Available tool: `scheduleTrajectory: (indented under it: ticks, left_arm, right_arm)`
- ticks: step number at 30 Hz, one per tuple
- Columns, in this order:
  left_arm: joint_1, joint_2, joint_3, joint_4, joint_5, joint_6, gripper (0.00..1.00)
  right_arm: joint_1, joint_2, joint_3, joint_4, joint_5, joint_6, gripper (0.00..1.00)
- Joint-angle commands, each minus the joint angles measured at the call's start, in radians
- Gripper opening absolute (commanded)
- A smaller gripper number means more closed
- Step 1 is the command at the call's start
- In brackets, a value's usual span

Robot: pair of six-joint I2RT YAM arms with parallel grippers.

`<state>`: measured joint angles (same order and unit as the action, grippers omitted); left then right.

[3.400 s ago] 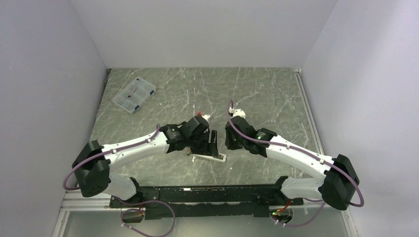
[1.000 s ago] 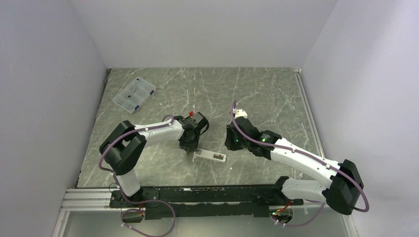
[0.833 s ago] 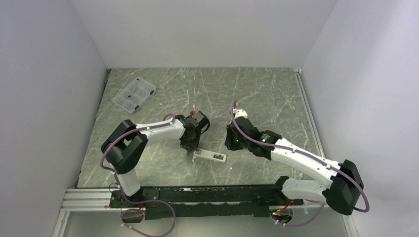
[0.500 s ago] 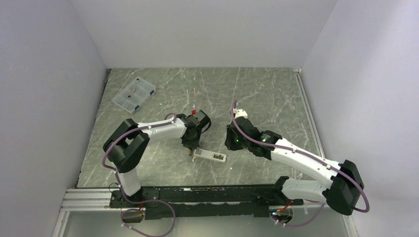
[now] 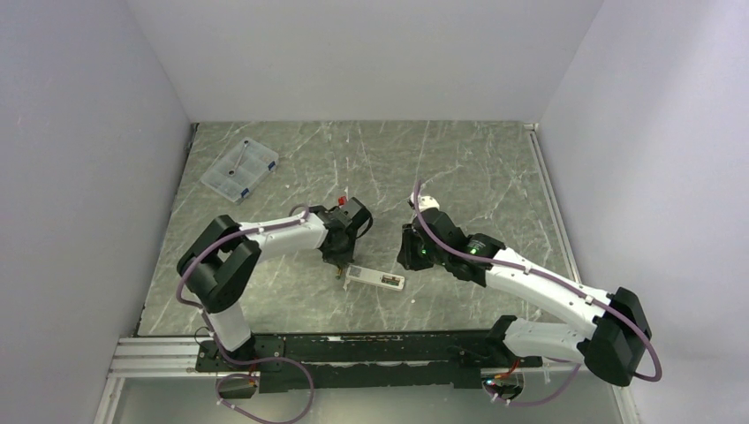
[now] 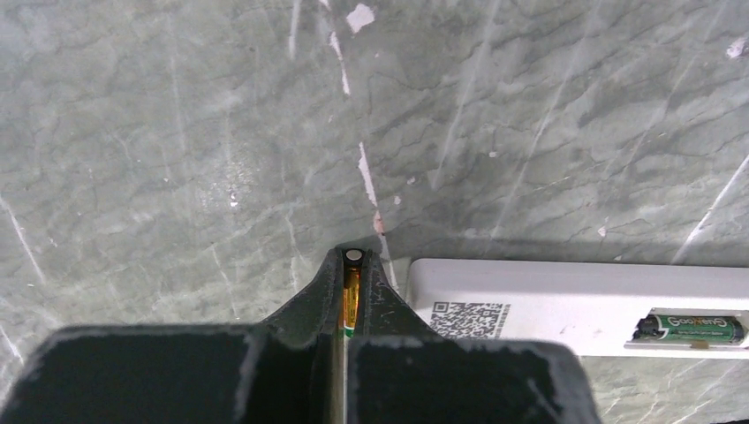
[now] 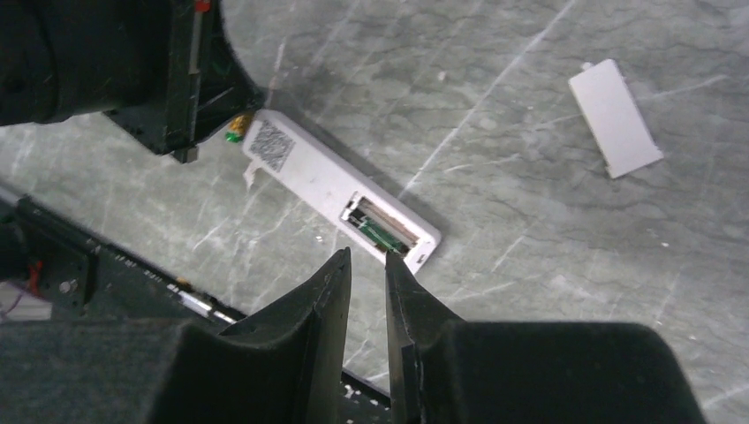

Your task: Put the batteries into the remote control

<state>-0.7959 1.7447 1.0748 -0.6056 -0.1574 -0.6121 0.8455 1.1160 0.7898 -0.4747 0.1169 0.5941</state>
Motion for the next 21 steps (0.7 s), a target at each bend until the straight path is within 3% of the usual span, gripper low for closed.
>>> scheduleTrajectory:
  ticks: [1,13,21]
  left_arm:
    - [0.023,-0.063,-0.042,-0.017,-0.004,-0.015,0.0]
    - [0.066,-0.324,-0.092,-0.021,0.105,-0.09,0.0]
    - [0.089,-0.521,-0.175,0.082,0.251,-0.215,0.0]
  right_arm:
    - [-0.003,-0.042,-0.006,0.084,-0.096,-0.023,0.25]
    - [-0.002,-0.094,-0.085,0.244,-0.307,0.019,0.3]
    - [-0.002,-0.115,-0.137,0.377,-0.425,0.094,0.32]
